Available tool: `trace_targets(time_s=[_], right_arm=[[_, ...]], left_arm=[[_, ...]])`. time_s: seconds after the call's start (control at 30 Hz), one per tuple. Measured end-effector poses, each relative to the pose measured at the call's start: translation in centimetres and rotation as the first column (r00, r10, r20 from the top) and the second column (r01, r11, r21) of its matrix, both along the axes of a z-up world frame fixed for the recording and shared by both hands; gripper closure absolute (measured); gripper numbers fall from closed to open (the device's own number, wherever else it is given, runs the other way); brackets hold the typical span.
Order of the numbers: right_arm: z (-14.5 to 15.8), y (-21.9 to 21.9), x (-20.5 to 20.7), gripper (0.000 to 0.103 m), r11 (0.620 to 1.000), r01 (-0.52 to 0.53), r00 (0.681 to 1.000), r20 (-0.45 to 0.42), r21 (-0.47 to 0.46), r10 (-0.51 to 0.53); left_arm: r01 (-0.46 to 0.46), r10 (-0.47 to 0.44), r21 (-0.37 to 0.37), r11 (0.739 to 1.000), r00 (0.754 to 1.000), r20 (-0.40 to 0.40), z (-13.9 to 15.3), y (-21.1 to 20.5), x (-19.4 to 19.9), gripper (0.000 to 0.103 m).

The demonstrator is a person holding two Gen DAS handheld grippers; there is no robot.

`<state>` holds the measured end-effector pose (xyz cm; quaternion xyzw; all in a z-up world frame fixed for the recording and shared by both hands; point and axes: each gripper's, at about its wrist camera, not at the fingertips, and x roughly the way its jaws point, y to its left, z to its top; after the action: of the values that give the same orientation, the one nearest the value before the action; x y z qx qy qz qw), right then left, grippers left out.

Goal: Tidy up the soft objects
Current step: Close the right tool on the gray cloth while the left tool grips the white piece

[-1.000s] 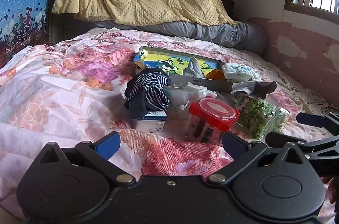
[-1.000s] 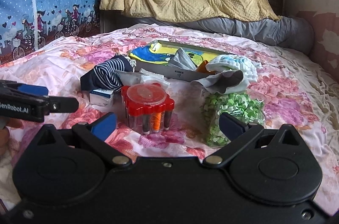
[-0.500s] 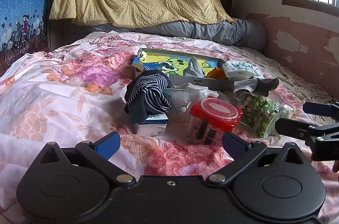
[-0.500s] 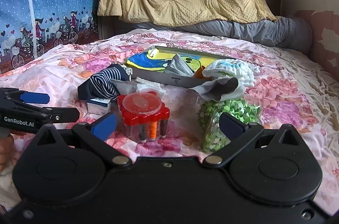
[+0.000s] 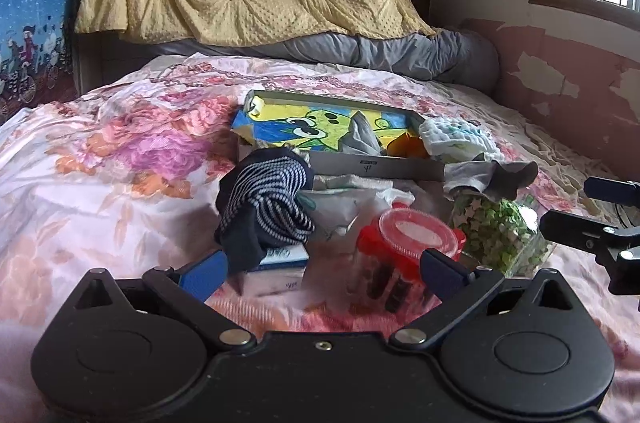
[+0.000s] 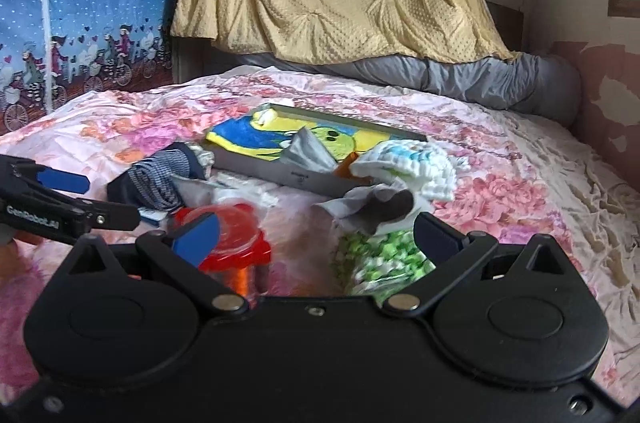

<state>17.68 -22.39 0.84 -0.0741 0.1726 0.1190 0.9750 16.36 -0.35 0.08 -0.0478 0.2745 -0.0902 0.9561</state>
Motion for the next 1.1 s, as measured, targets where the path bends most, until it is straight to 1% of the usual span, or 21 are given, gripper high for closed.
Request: trace_targets(time_s=[0.1,0.27,0.33,0.4,0.47,0.57,0.63,0.7,0.77,0.8,0.83,0.93,0.97,1.03,1.07,1.1], right_arm=[[0.0,-0.5,1.1,0.0,1.0,0.022,1.0,0.01,-0.011,-0.022],[-0.1,-1.1,2.7,0.0,0.999,0.041,0.999,0.008,0.01,-0.041],[-0.3,-1.2,3.3,0.0,0.999,0.043,0.999,0.002,0.004,-0.043],[-0.5,-1.4,3.9,0.0,0.999,0.041,0.999,-0.006,0.0,-0.041],[-0.6,-1.6,4.5,0.001,0.999,0.037,0.999,-0.013,-0.002,-0.037],[-0.6,-1.9,5.2,0.001,0.999,0.035,0.999,-0.015,-0.007,-0.035],[-0.6,-2.2,5.7,0.001,1.0,0.031,0.999,-0.022,0.001,-0.031],[-0.6,-2.4,6.0,0.001,0.999,0.034,0.999,-0.031,0.003,-0.034],[-0.7,-2.5,6.5,0.001,0.999,0.036,0.999,-0.04,0.001,-0.035],[-0.8,-2.6,6.7,0.001,0.999,0.037,0.998,-0.044,0.002,-0.037],[-0.8,-2.6,6.9,0.002,0.999,0.037,0.998,-0.046,0.002,-0.037],[-1.0,-2.7,7.3,0.005,0.999,0.037,0.998,-0.052,0.005,-0.037],[-1.0,-2.8,7.5,0.006,0.999,0.038,0.998,-0.055,0.009,-0.038],[-1.0,-2.9,7.7,0.009,0.999,0.038,0.997,-0.062,0.017,-0.037],[-1.0,-3.0,7.9,0.011,0.999,0.037,0.997,-0.065,0.019,-0.036],[-1.1,-3.0,7.9,0.011,0.999,0.036,0.997,-0.069,0.02,-0.034]], left_arm=[[0.044,-0.044,0.03,0.999,0.999,-0.002,0.5,-0.5,1.4,0.001],[0.144,-0.144,0.056,0.988,0.99,0.001,1.7,-1.8,3.6,0.001],[0.199,-0.199,0.088,0.976,0.98,-0.005,2.2,-2.7,4.6,0.001],[0.255,-0.256,0.132,0.958,0.967,-0.014,2.5,-3.6,5.6,0.001],[0.29,-0.289,0.167,0.942,0.957,-0.029,2.5,-4.3,6.6,0.003],[0.342,-0.335,0.198,0.919,0.94,-0.068,2.7,-5.0,8.0,0.009],[0.375,-0.363,0.216,0.901,0.927,-0.095,2.8,-5.4,8.8,0.017],[0.392,-0.375,0.228,0.892,0.92,-0.114,2.9,-5.5,9.6,0.023],[0.421,-0.398,0.226,0.878,0.906,-0.141,2.8,-5.6,10.3,0.028],[0.436,-0.41,0.229,0.87,0.899,-0.156,2.9,-5.8,10.7,0.033],[0.447,-0.418,0.235,0.863,0.894,-0.164,2.9,-6.0,10.9,0.038],[0.482,-0.448,0.255,0.838,0.875,-0.184,2.8,-6.7,11.8,0.046],[0.493,-0.458,0.258,0.831,0.869,-0.188,2.8,-7.0,12.0,0.047],[0.522,-0.481,0.269,0.809,0.852,-0.207,2.8,-7.6,12.6,0.053],[0.541,-0.494,0.28,0.793,0.84,-0.223,2.7,-8.0,13.0,0.055],[0.558,-0.505,0.285,0.779,0.828,-0.242,2.5,-8.3,13.2,0.06]])
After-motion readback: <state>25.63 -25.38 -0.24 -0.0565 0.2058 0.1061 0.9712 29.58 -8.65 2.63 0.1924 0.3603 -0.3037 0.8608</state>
